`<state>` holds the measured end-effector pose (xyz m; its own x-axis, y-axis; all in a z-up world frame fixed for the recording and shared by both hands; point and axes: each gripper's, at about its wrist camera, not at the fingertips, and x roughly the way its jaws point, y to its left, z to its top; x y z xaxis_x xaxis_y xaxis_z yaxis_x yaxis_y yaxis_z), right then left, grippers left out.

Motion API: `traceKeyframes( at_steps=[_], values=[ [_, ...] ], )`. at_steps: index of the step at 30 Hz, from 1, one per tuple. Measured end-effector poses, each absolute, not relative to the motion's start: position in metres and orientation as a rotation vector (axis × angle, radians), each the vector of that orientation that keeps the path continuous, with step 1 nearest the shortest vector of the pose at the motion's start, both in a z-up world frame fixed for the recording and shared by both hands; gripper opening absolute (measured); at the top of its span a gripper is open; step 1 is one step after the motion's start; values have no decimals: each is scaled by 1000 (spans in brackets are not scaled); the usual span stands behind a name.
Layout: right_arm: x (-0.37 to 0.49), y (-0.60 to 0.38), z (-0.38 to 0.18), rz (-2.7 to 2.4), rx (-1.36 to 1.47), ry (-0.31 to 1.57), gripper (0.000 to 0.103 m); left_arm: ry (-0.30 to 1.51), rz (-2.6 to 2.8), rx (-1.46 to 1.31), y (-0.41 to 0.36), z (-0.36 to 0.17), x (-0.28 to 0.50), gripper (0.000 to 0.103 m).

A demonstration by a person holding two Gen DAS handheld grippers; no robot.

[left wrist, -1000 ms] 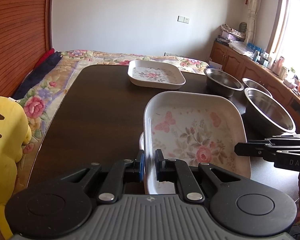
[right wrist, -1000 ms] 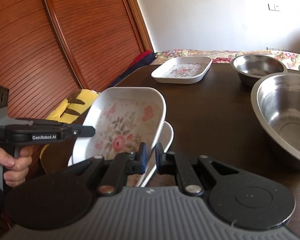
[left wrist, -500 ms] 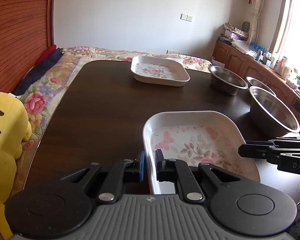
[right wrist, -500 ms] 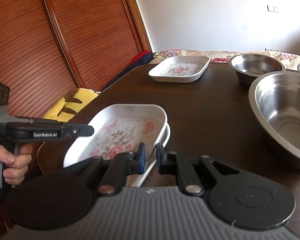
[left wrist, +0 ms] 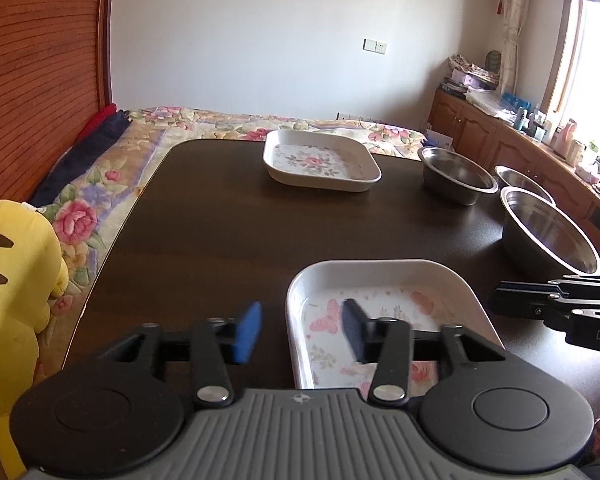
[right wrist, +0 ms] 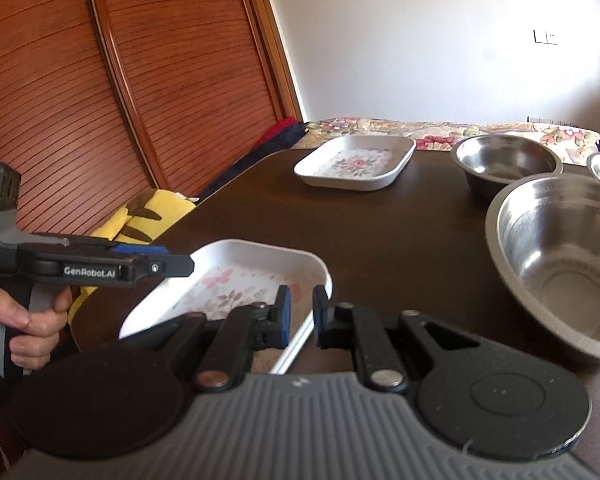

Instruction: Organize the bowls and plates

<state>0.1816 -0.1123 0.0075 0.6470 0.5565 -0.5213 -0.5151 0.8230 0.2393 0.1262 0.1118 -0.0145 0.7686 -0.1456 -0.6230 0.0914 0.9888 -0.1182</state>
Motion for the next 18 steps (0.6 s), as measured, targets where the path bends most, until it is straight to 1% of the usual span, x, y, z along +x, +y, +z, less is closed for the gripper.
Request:
traceKeyframes(
  at_steps=[1,2,3,5,6,9,12,18],
  values=[
    [182,-113,8,605,70,613,14,679,-124,-77,111,-14,127,62],
    [183,-113,8,600,69,609,14,676,-122,-71,110,-14,127,68],
    [184,-113,9,594,67,606,14,673,-124,-64,109,-13,128,71],
    [186,-115,11,583,68,602,14,663,-122,-51,106,-11,129,85],
    [188,-115,11,577,68,599,14,655,-121,-44,105,-9,129,90],
    [191,-116,13,564,69,591,14,643,-133,-28,102,-6,130,95],
    [194,-117,16,554,68,581,14,639,-139,-22,100,-4,133,103],
    [200,-118,20,551,69,569,14,638,-145,-22,98,1,136,103]
  ],
)
